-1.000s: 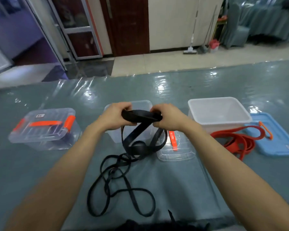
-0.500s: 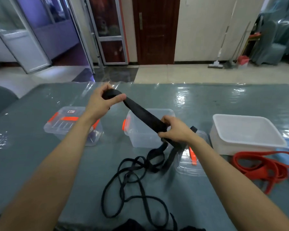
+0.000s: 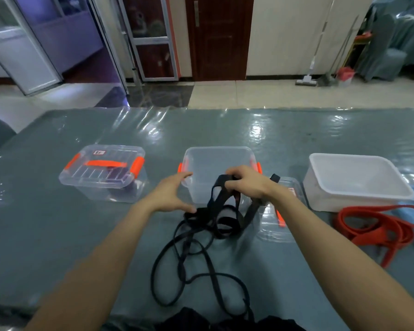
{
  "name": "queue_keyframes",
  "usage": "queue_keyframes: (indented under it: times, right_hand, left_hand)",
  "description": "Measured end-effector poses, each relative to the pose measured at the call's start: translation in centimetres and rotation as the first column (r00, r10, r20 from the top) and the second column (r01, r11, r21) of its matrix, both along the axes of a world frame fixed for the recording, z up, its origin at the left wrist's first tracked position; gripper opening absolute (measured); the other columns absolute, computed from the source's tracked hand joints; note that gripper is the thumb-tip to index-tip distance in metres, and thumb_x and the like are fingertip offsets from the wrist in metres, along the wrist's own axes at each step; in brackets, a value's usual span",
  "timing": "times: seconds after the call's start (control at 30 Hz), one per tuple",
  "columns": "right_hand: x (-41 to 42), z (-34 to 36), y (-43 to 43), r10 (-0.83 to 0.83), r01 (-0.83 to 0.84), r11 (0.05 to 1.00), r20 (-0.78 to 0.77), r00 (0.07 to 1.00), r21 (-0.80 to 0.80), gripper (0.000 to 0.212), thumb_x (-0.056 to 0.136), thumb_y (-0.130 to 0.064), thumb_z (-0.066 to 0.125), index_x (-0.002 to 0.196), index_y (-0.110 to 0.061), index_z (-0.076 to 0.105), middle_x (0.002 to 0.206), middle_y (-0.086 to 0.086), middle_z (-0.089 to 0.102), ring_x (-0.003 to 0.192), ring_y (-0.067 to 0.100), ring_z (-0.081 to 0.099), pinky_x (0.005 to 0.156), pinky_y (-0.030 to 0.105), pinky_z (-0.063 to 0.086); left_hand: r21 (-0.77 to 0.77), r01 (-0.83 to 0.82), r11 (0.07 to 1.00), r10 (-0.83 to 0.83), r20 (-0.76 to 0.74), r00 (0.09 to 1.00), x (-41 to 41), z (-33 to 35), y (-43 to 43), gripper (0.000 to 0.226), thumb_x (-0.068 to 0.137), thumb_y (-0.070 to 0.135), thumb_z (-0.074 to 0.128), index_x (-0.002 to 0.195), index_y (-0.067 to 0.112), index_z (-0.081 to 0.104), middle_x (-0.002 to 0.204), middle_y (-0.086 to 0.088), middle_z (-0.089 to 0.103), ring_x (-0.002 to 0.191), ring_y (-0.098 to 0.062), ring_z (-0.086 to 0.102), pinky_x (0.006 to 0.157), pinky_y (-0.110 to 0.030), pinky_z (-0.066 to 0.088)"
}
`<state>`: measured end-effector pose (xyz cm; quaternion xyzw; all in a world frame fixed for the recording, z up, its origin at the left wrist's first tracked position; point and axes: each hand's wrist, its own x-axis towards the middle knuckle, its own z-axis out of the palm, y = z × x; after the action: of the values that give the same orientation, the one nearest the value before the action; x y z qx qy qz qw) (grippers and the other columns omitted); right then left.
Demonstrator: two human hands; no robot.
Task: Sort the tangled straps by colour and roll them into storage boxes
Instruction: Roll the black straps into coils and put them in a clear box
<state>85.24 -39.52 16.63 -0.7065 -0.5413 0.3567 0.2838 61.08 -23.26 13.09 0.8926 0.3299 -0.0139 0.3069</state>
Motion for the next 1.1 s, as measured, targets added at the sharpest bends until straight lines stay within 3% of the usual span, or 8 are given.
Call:
queue_keyframes:
  times: [0.23,0.37,0.47,0.6,0.77,0.93,1.03,1.1]
  right_hand:
    - [2.4,1.6,-3.3,-0.321,0.31,0.933,0.036,0.946,0.181,0.045,0.079,-0.065,0.067,0.081,-0.02,0.07,0.059,-0.011,0.066,0.054,0.003,0.057,0.06,0.026,0.044]
    - [4.3,0.0,-7.0,-0.356,0.266,0.921,0.332,0.874,0.286,0.042,0.078,-0.084,0.07,0.084,-0.044,0.058,0.07,-0.025,0.065,0.066,-0.001,0.062,0.054,0.015,0.04]
    - [5.8,-4.0,-8.5,-0.402,0.318,0.915,0.518,0.755,0.246,0.035,0.09,-0.068,0.071,0.09,-0.036,0.057,0.075,-0.015,0.063,0.079,0.018,0.068,0.063,0.031,0.045]
    - [5.6,-10.6,-9.4,-0.302,0.485,0.863,0.623,0.721,-0.143,0.068,0.103,-0.062,0.057,0.137,-0.003,0.052,0.139,0.023,0.058,0.127,0.044,0.059,0.103,0.055,0.05]
    - [2.3,-14.4,-9.4,-0.013,0.454,0.798,0.741,0.671,-0.396,0.08,0.107,-0.058,0.052,0.154,0.006,0.039,0.154,0.024,0.048,0.14,0.044,0.049,0.118,0.063,0.037]
    - [-0.2,-13.5,-7.6,-0.194,0.348,0.937,0.808,0.556,-0.014,0.03,0.097,-0.031,0.063,0.114,-0.008,0.069,0.119,0.015,0.065,0.113,0.037,0.062,0.095,0.047,0.051]
    - [-1.3,-13.2,-6.2,-0.206,0.221,0.973,0.667,0.716,0.063,0.035,0.095,-0.036,0.067,0.117,-0.008,0.069,0.119,0.014,0.066,0.113,0.036,0.064,0.097,0.046,0.053]
    - [-2.1,-12.9,-5.5,-0.062,0.082,0.996,0.439,0.896,-0.029,0.057,0.092,-0.05,0.076,0.137,-0.015,0.066,0.133,0.008,0.066,0.126,0.03,0.062,0.108,0.04,0.05]
  left_hand:
    - [-0.436,0.232,0.87,-0.02,0.438,0.899,9.5,1.4,-4.8,0.026,0.094,0.002,0.08,0.117,0.004,0.068,0.115,-0.013,0.077,0.112,-0.017,0.073,0.112,-0.044,0.056]
    - [-0.424,0.259,0.868,0.006,0.53,0.848,13.1,2.5,-6.1,0.031,0.096,0.005,0.08,0.124,0.013,0.067,0.121,-0.003,0.075,0.116,-0.012,0.072,0.104,-0.026,0.058]
    - [-0.215,0.22,0.952,-0.136,0.346,0.928,12.9,0.3,-6.8,0.062,0.092,0.012,0.083,0.147,0.026,0.058,0.143,0.006,0.065,0.135,-0.004,0.058,0.11,-0.019,0.048]
    - [0.074,-0.07,0.995,0.066,0.062,0.996,6.8,-6.1,-6.3,0.062,0.084,0.032,0.087,0.137,0.017,0.059,0.135,-0.007,0.06,0.129,-0.025,0.058,0.112,-0.049,0.049]
    - [-0.001,-0.05,0.999,0.037,-0.634,0.772,-0.3,-14.0,-9.1,0.149,0.056,0.077,0.093,0.168,0.022,0.012,0.171,-0.014,0.018,0.159,-0.042,0.02,0.125,-0.061,0.034]
    - [0.052,-0.071,0.996,0.087,-0.484,0.871,-1.9,-16.3,-9.6,0.056,0.092,0.033,0.077,0.142,0.019,0.055,0.138,-0.01,0.064,0.126,-0.031,0.059,0.101,-0.04,0.054]
    - [-0.09,-0.049,0.995,0.009,-0.396,0.918,-2.1,-14.7,-9.0,0.013,0.092,0.027,0.077,0.104,0.024,0.073,0.094,0.004,0.071,0.095,-0.021,0.067,0.079,-0.035,0.056]
    - [-0.178,-0.097,0.979,0.051,-0.251,0.967,-2.2,-12.4,-7.4,0.016,0.089,0.024,0.077,0.077,0.03,0.069,0.066,0.014,0.058,0.069,-0.009,0.056,0.065,-0.03,0.044]
